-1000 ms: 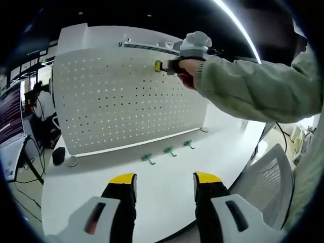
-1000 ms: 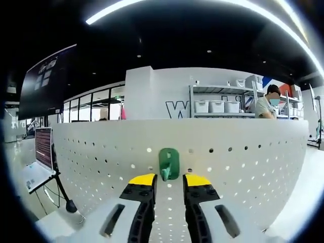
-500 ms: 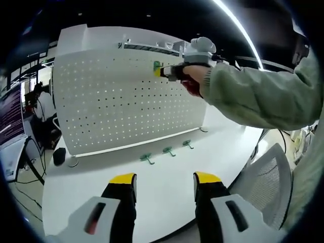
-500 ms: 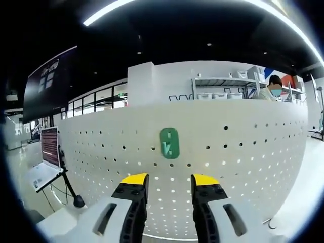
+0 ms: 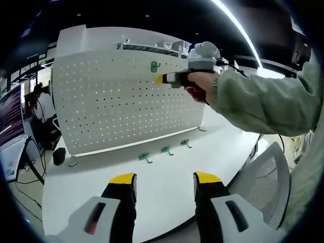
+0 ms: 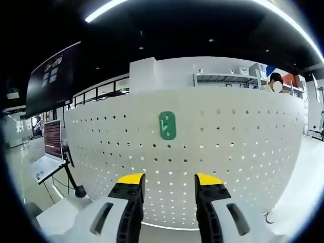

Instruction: Insert the hook assembly into the mounting plate slot until the hook locks in place.

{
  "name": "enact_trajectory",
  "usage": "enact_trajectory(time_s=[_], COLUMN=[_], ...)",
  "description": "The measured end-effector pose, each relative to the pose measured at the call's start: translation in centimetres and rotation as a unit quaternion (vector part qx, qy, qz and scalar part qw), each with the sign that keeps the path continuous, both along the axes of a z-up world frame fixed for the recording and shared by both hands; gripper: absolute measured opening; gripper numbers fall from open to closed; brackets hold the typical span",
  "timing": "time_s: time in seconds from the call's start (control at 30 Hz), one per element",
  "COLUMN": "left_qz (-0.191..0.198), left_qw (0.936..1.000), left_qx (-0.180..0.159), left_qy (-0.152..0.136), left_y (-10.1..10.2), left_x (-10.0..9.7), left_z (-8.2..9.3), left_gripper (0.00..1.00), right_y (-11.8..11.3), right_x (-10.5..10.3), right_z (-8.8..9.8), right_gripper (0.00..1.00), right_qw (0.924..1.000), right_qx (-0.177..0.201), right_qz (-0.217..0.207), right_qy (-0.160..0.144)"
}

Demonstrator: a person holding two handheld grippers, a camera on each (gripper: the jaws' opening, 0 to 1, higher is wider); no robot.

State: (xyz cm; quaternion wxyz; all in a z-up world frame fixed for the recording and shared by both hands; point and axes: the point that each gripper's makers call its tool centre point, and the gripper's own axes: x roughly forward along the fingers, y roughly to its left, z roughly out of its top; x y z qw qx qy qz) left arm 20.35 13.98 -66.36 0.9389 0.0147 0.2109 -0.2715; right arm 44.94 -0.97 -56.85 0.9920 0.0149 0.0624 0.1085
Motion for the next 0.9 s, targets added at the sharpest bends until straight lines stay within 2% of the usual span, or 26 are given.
enact_trajectory(time_s=[0.23,0.9], left_qz=[-0.001,-0.008], left_qw=[1.0000,0.9999], left_qx=[0.002,0.004], left_qy=[-0.001,0.005], left_y=[0.0,-0.5], left_x=[-0.1,-0.5], left_z=[0.1,-0.5], left_gripper=[0.47,0.46], right_y=[-0.3,-1.3], right_x=[-1.3,-7.1], right_z=[-1.6,-9.7], right_gripper=[0.41,0.44], right_qw=[0.9998,0.9931], right_qx=[-0.006,-0.040], right_qz=[0.008,0.039], right_qy=[0.017,0.103])
